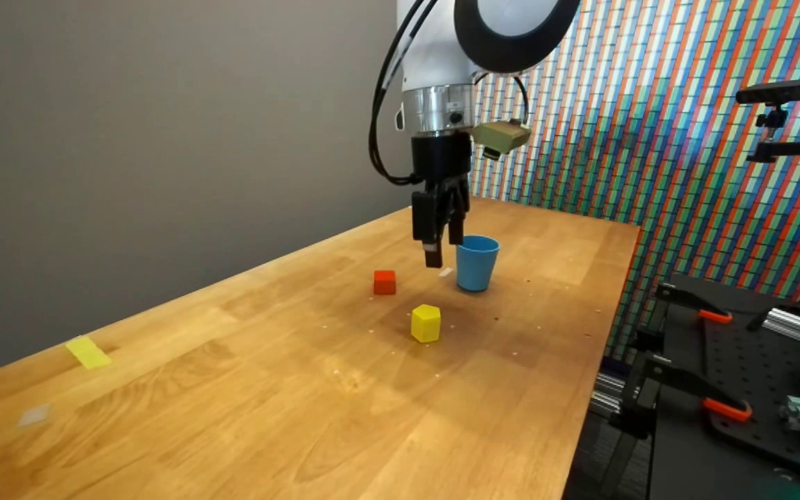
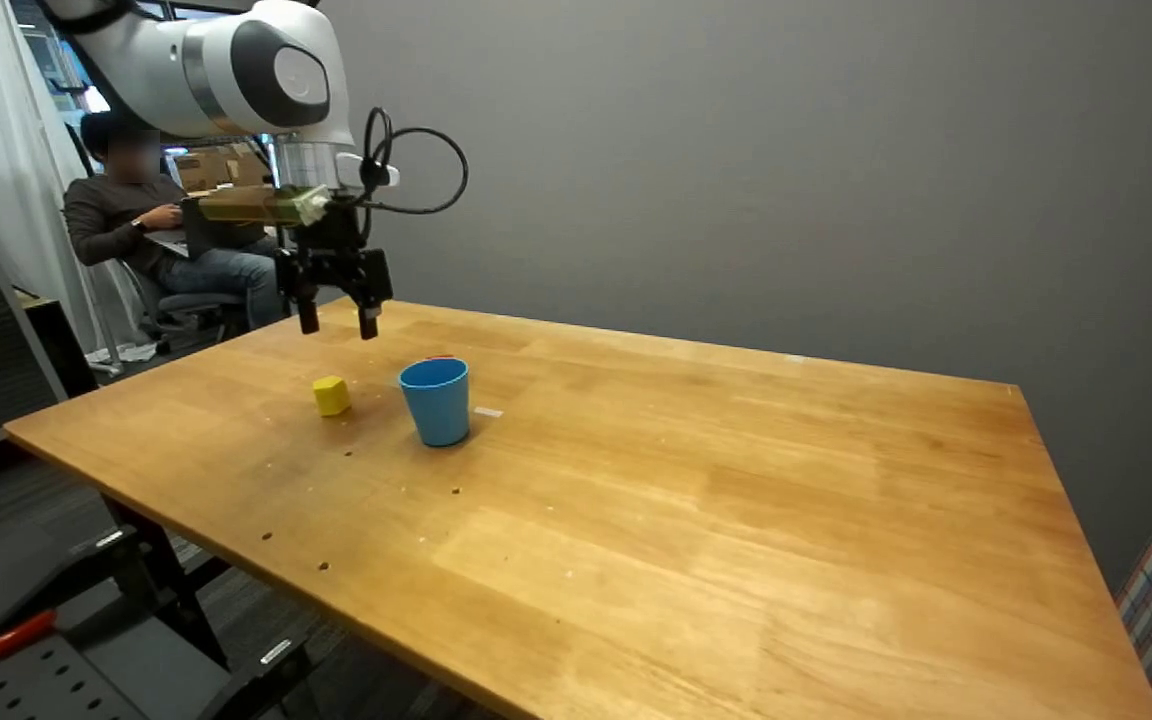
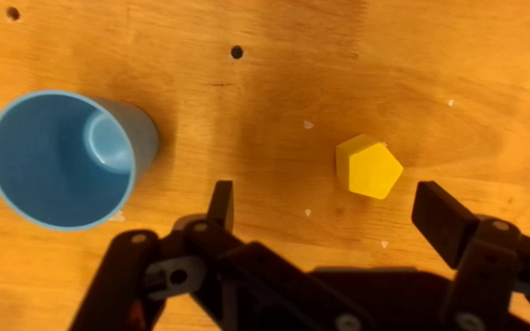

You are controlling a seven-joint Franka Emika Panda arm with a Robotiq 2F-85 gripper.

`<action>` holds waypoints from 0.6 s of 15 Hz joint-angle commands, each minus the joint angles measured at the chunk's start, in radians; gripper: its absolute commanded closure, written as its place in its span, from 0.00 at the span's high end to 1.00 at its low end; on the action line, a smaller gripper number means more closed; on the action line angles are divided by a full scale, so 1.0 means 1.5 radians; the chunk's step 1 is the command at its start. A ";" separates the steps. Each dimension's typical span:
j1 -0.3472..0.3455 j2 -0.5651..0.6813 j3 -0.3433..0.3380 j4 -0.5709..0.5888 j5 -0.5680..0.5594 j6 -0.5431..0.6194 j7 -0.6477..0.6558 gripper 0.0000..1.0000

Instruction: Put the yellow block in the cup

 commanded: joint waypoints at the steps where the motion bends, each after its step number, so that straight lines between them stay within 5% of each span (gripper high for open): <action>1: 0.014 0.086 -0.011 0.078 0.044 -0.008 -0.049 1.00; 9: 0.031 0.166 -0.004 0.087 0.098 0.065 -0.069 1.00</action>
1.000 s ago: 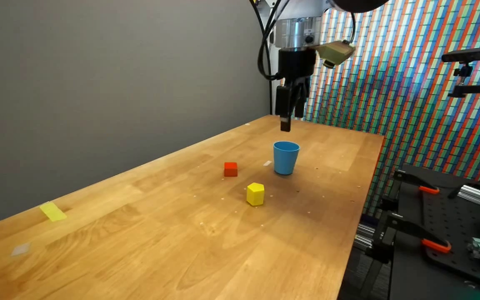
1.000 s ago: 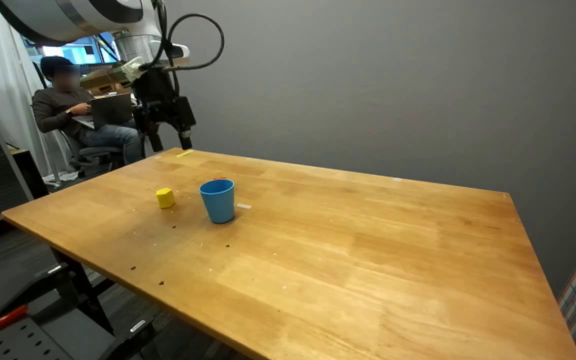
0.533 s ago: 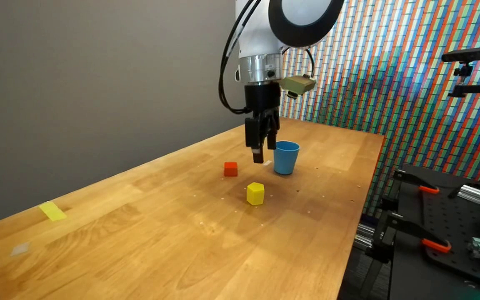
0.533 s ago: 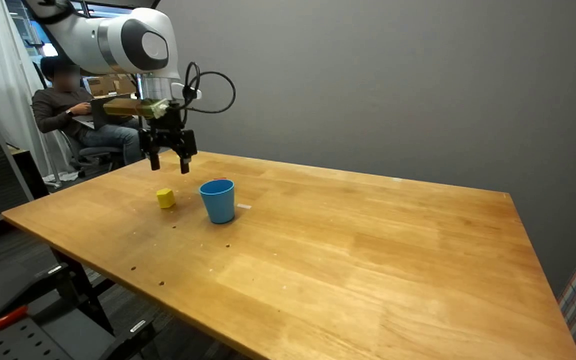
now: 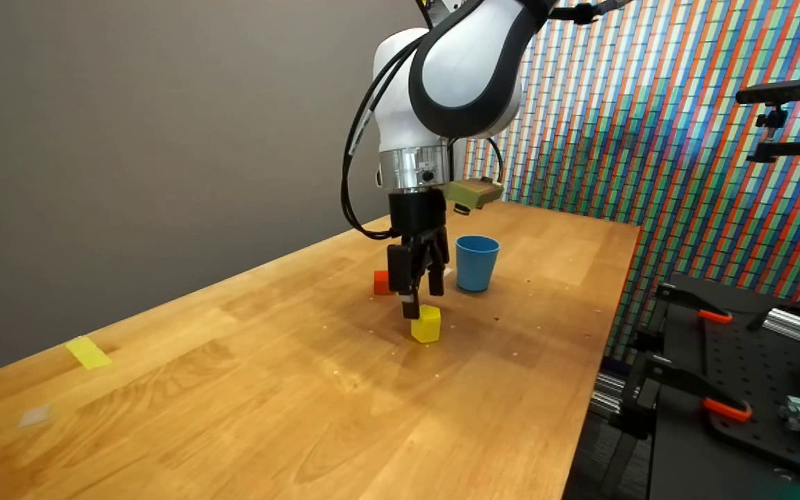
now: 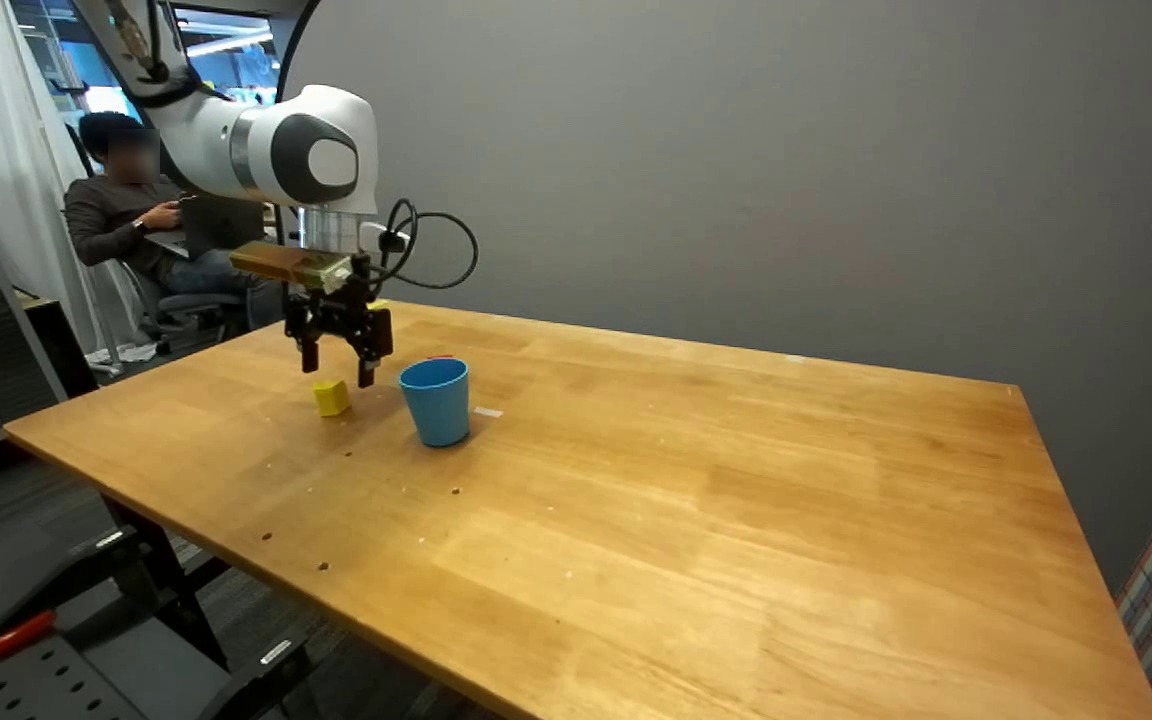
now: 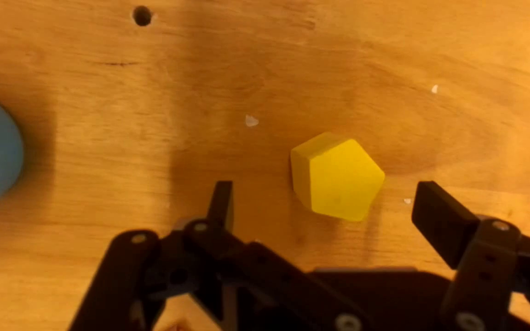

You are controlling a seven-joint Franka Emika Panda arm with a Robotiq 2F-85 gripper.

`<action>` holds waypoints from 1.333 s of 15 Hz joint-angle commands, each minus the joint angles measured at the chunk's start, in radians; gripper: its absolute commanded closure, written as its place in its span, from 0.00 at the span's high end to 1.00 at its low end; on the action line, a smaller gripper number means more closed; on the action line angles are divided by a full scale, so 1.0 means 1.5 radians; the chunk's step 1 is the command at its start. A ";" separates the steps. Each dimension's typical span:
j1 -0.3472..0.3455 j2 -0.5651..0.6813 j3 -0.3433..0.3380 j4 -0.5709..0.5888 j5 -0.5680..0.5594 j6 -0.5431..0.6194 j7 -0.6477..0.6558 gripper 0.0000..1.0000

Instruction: Put the yellow block in the cup

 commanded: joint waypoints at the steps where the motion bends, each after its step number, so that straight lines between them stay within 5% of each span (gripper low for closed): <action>1: 0.030 0.024 -0.013 -0.002 0.003 0.053 0.000 1.00; 3: 0.044 0.033 -0.020 -0.011 -0.005 0.086 0.006 1.00; 4: 0.053 0.038 -0.025 -0.017 -0.012 0.108 0.008 0.75; 8: 0.098 0.036 -0.063 -0.044 -0.056 0.181 0.038 0.49; 12: 0.141 0.014 -0.099 -0.058 -0.094 0.168 0.090 0.22; 20: 0.203 -0.103 -0.225 -0.132 -0.231 0.146 0.247 0.23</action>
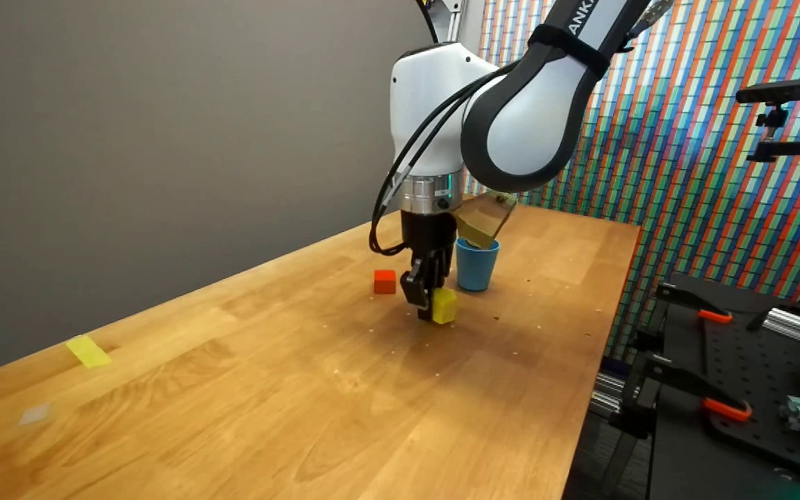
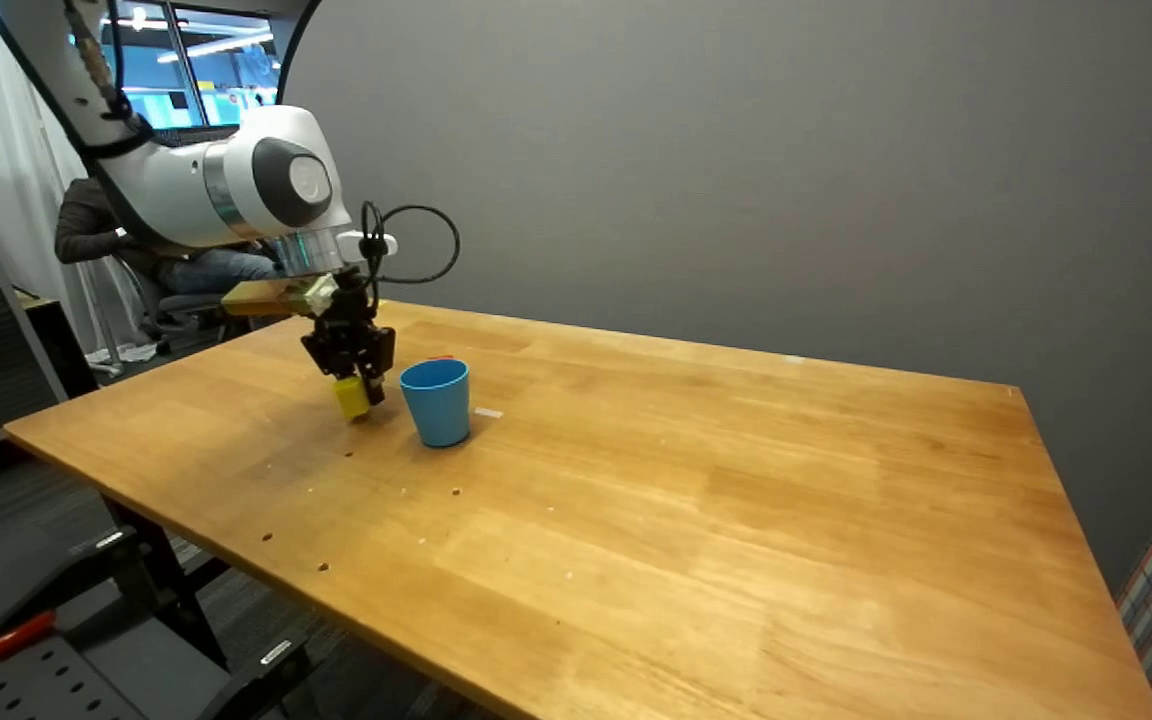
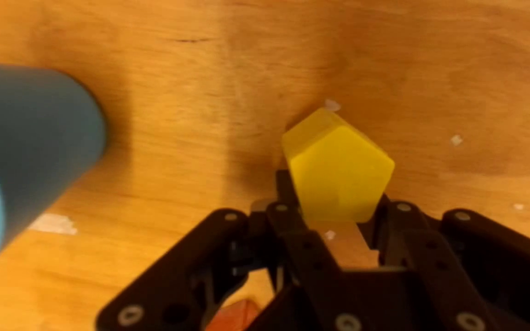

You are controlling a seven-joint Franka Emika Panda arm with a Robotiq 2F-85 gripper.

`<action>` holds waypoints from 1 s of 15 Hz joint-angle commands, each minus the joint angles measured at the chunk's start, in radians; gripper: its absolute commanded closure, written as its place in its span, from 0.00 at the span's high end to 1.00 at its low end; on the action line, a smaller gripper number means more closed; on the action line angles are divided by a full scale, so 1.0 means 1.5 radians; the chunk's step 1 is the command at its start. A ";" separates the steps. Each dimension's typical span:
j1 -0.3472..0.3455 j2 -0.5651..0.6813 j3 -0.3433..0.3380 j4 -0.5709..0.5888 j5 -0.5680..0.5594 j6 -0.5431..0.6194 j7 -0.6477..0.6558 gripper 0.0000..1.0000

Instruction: Put the yellow block in the cup

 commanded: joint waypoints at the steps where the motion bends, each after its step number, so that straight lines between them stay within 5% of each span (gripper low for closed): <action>1: 0.034 -0.114 -0.071 -0.064 -0.087 -0.017 0.095 0.23; 3: 0.039 -0.158 -0.094 -0.076 -0.149 -0.035 0.150 0.23; 7: -0.007 -0.236 -0.073 -0.088 -0.232 -0.088 0.235 0.23; 15: -0.128 -0.249 -0.014 -0.106 -0.179 -0.106 0.233 0.23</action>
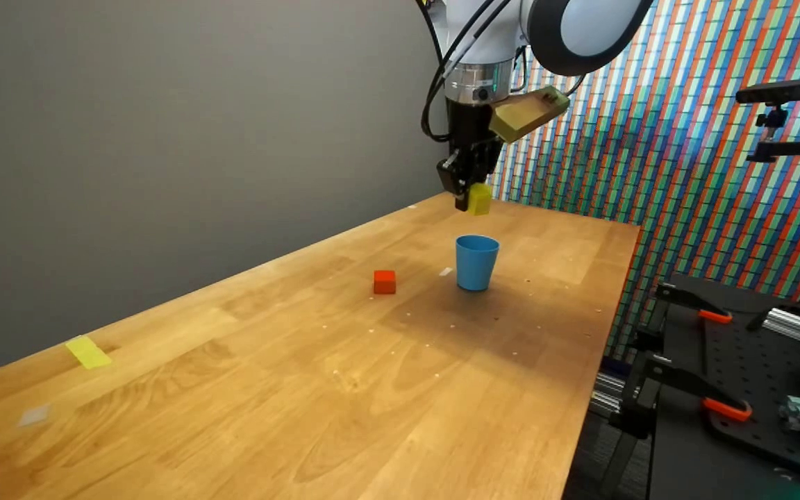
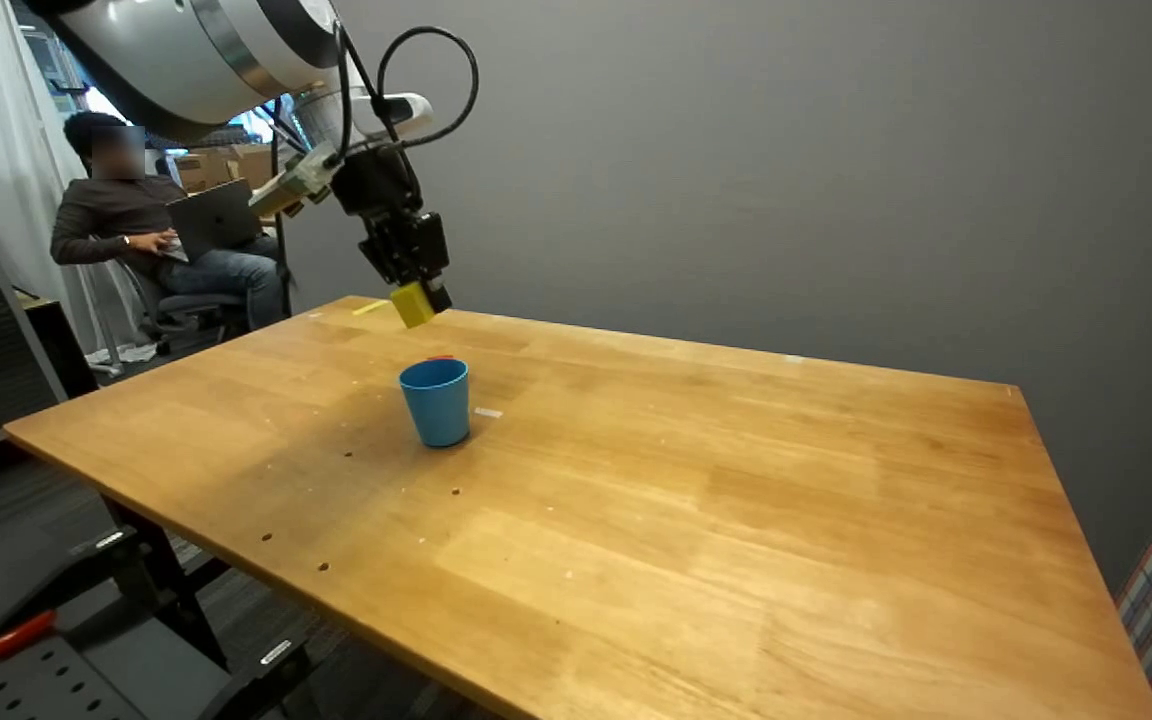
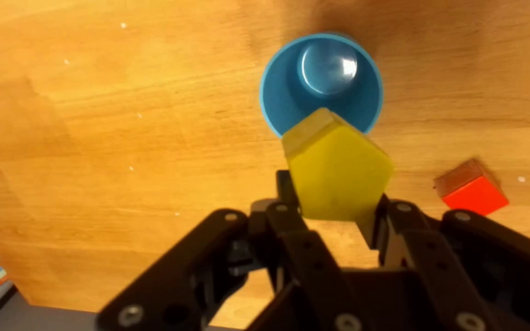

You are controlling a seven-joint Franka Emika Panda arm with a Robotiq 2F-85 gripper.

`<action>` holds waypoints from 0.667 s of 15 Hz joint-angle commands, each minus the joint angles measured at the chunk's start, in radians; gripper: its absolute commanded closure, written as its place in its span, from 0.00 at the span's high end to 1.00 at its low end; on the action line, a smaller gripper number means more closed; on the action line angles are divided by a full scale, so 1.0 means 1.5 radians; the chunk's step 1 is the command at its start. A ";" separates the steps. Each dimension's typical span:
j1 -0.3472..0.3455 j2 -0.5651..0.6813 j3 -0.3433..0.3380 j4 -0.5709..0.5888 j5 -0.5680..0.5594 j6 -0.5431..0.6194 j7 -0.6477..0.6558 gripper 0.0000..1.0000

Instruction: Put the yellow block in the cup

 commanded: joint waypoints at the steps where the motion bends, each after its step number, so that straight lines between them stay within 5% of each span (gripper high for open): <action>1: -0.049 -0.006 0.027 -0.018 0.032 0.005 -0.008 0.23; 10: -0.064 0.034 0.049 -0.011 0.065 0.027 -0.023 0.23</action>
